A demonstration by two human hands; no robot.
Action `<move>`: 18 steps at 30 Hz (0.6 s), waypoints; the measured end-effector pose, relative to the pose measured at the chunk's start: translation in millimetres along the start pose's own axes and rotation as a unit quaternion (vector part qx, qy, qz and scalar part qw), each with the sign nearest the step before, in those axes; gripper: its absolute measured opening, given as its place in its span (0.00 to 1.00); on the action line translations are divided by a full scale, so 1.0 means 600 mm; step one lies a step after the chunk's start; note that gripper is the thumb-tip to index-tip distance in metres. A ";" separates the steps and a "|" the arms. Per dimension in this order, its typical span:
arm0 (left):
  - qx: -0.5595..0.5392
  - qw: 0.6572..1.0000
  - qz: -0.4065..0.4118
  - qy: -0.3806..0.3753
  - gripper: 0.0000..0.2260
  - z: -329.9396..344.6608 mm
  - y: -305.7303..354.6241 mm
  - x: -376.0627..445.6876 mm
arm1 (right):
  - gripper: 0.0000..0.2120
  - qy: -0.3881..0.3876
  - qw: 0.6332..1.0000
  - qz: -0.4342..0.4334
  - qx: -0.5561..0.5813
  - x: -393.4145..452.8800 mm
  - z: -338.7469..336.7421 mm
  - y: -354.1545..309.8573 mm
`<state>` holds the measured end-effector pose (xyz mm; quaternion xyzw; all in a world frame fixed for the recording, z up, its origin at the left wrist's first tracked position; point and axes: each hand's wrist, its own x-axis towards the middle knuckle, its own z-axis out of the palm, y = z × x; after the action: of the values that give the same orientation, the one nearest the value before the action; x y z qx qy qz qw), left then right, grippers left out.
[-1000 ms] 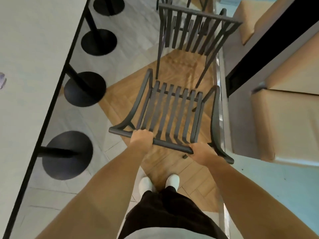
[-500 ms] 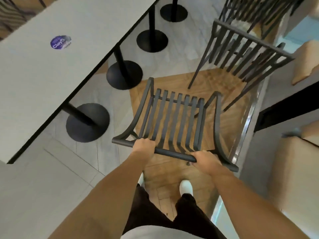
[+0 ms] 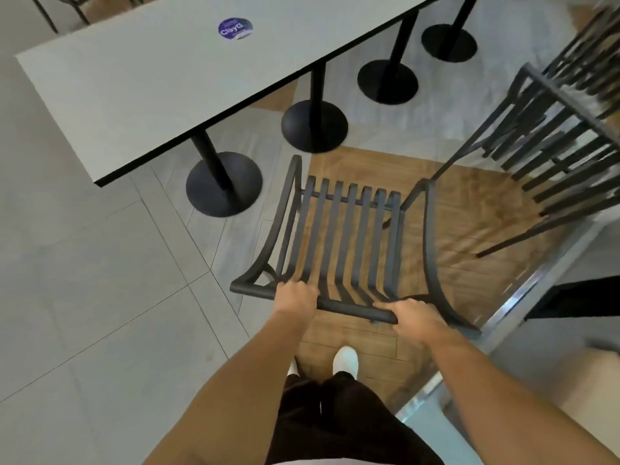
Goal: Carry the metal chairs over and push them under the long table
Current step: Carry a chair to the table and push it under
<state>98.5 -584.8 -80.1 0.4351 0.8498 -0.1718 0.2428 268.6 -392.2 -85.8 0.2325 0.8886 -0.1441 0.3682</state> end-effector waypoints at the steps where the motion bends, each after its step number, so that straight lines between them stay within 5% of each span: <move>1: -0.006 1.000 -0.006 0.002 0.17 0.008 0.001 -0.011 | 0.28 0.000 1.000 -0.008 -0.012 0.000 -0.001 -0.002; 18: -0.159 0.965 -0.206 -0.034 0.14 0.124 0.024 -0.156 | 0.32 -0.035 0.967 -0.191 -0.167 0.020 -0.043 -0.089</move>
<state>177.0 -675.5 -90.1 0.2002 0.9288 -0.0950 0.2971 218.4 -422.8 -72.3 -0.0115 0.9146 -0.0693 0.3981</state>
